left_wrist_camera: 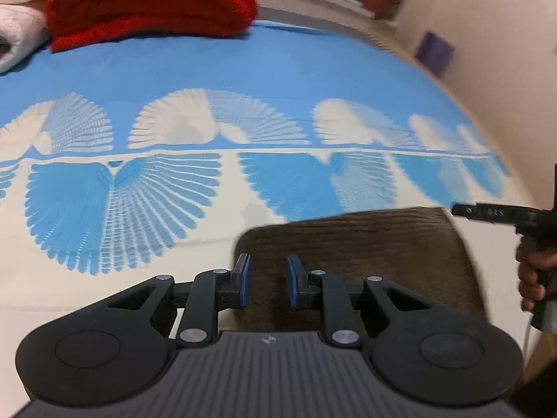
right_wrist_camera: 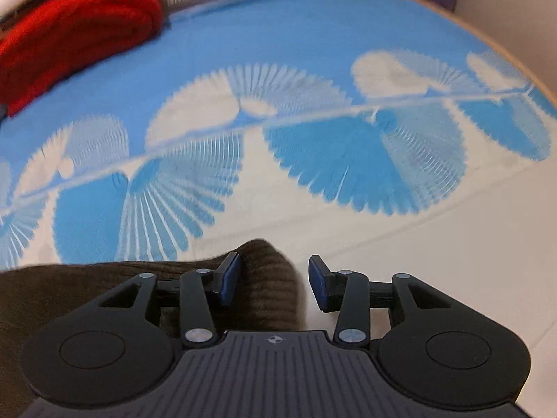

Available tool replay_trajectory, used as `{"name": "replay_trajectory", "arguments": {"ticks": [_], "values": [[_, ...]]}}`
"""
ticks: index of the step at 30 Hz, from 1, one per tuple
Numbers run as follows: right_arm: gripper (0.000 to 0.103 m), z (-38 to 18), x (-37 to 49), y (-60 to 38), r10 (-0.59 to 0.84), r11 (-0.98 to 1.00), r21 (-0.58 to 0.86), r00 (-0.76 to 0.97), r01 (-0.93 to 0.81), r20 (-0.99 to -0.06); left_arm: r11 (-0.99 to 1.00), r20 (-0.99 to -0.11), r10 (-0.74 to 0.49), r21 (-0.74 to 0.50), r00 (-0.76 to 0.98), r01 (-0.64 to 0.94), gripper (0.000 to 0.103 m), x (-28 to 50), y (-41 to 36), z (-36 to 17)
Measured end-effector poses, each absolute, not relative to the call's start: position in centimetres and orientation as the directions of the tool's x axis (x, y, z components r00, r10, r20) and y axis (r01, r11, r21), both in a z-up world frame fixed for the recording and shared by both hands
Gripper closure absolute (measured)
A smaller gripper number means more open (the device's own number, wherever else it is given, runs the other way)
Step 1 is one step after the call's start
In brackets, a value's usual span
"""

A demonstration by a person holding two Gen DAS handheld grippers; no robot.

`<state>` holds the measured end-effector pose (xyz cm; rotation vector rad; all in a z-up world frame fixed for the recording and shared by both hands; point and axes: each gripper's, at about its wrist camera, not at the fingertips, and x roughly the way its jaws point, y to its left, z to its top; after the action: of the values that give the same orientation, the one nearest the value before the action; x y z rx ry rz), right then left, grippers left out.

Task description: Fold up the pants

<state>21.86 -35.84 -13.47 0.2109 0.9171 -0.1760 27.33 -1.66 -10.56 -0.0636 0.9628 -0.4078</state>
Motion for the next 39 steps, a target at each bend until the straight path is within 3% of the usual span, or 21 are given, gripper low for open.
{"name": "replay_trajectory", "arguments": {"ticks": [3, 5, 6, 8, 10, 11, 12, 15, 18, 19, 21, 22, 23, 24, 25, 28, 31, 33, 34, 36, 39], "values": [[0.057, -10.9, 18.9, -35.8, -0.002, 0.980, 0.128, 0.656, 0.150, -0.755, 0.892, -0.783, -0.406, -0.229, 0.471, 0.389, 0.080, 25.7, -1.5, -10.2], [0.051, -10.1, 16.9, -35.8, 0.048, 0.986, 0.142, 0.657, 0.091, -0.752, 0.884, -0.830, -0.388, -0.213, 0.400, 0.416, 0.078, 24.9, -1.6, -11.8], [0.043, -10.2, 15.8, -35.9, 0.074, 0.985, 0.156, 0.644, 0.072, -0.762, 0.892, -0.869, -0.339, -0.176, 0.360, 0.415, 0.075, 24.6, -1.7, -13.3], [0.034, -11.3, 13.8, -36.5, 0.130, 0.975, 0.211, 0.579, 0.074, -0.805, 0.910, -0.879, -0.279, -0.114, 0.386, 0.398, 0.051, 23.7, -1.6, -14.3], [0.033, -13.2, 11.9, -37.4, 0.169, 0.958, 0.261, 0.496, 0.121, -0.852, 0.931, -0.866, -0.311, -0.193, 0.393, 0.311, 0.046, 23.4, -0.6, -13.8], [0.033, -14.0, 10.9, -37.8, 0.175, 0.949, 0.275, 0.469, 0.154, -0.866, 0.932, -0.858, -0.343, -0.263, 0.383, 0.248, 0.035, 23.3, 0.2, -13.9], [0.033, -14.8, 10.1, -38.1, 0.180, 0.942, 0.285, 0.449, 0.179, -0.875, 0.925, -0.847, -0.379, -0.331, 0.372, 0.189, 0.031, 23.1, 0.8, -14.2], [0.029, -16.7, 8.6, -38.0, 0.248, 0.924, 0.339, 0.394, 0.179, -0.885, 0.911, -0.860, -0.412, -0.388, 0.301, 0.140, 0.030, 22.3, 0.4, -15.7], [0.030, -17.5, 8.1, -37.4, 0.303, 0.915, 0.379, 0.383, 0.138, -0.873, 0.897, -0.848, -0.442, -0.416, 0.292, 0.149, 0.034, 21.8, -0.1, -16.4], [0.032, -17.6, 8.1, -37.1, 0.310, 0.916, 0.381, 0.385, 0.122, -0.869, 0.890, -0.840, -0.455, -0.429, 0.295, 0.151, 0.047, 21.7, -0.2, -16.4], [0.047, -17.5, 8.4, -36.6, 0.317, 0.919, 0.383, 0.394, 0.099, -0.863, 0.893, -0.842, -0.450, -0.421, 0.298, 0.161, 0.056, 21.4, -0.8, -16.0], [0.064, -17.1, 8.6, -36.5, 0.306, 0.925, 0.369, 0.400, 0.089, -0.864, 0.899, -0.847, -0.437, -0.402, 0.303, 0.174, 0.067, 21.3, -1.1, -15.5], [0.073, -16.3, 8.9, -36.6, 0.280, 0.935, 0.344, 0.420, 0.085, -0.864, 0.902, -0.848, -0.429, -0.386, 0.311, 0.193, 0.078, 20.9, -1.4, -14.5], [0.083, -15.4, 9.0, -36.8, 0.271, 0.935, 0.344, 0.445, 0.088, -0.853, 0.892, -0.833, -0.449, -0.402, 0.323, 0.205, 0.080, 20.7, -1.3, -13.3], [0.085, -14.0, 8.9, -37.2, 0.269, 0.931, 0.354, 0.491, 0.088, -0.829, 0.875, -0.804, -0.483, -0.433, 0.347, 0.216, 0.082, 20.2, -0.9, -11.9], [0.085, -11.2, 9.0, -37.7, 0.299, 0.928, 0.372, 0.549, 0.025, -0.780, 0.911, -0.824, -0.413, -0.366, 0.389, 0.192, 0.080, 19.1, -0.1, -11.1], [0.077, -13.7, 9.3, -37.3, 0.328, 0.928, 0.370, 0.407, 0.029, -0.852, 0.964, -0.907, -0.256, -0.214, 0.335, 0.157, 0.076, 19.0, -0.3, -13.5], [0.072, -14.9, 8.9, -37.0, 0.239, 0.960, 0.276, 0.364, 0.053, -0.900, 0.959, -0.880, -0.280, -0.237, 0.385, 0.157, 0.077, 18.5, -0.6, -12.1], [0.067, -14.4, 8.5, -36.8, 0.203, 0.969, 0.243, 0.401, 0.052, -0.893, 0.956, -0.859, -0.286, -0.227, 0.425, 0.184, 0.078, 18.0, -1.1, -11.1], [0.067, -12.6, 7.4, -36.1, 0.152, 0.983, 0.184, 0.496, 0.017, -0.855, 0.943, -0.820, -0.310, -0.200, 0.481, 0.267, 0.078, 16.7, -2.4, -9.6], [0.066, -11.5, 6.1, -34.6, 0.163, 0.986, 0.125, 0.541, -0.106, -0.825, 0.937, -0.881, -0.243, -0.105, 0.406, 0.332, 0.077, 16.0, -4.6, -12.4]]}}
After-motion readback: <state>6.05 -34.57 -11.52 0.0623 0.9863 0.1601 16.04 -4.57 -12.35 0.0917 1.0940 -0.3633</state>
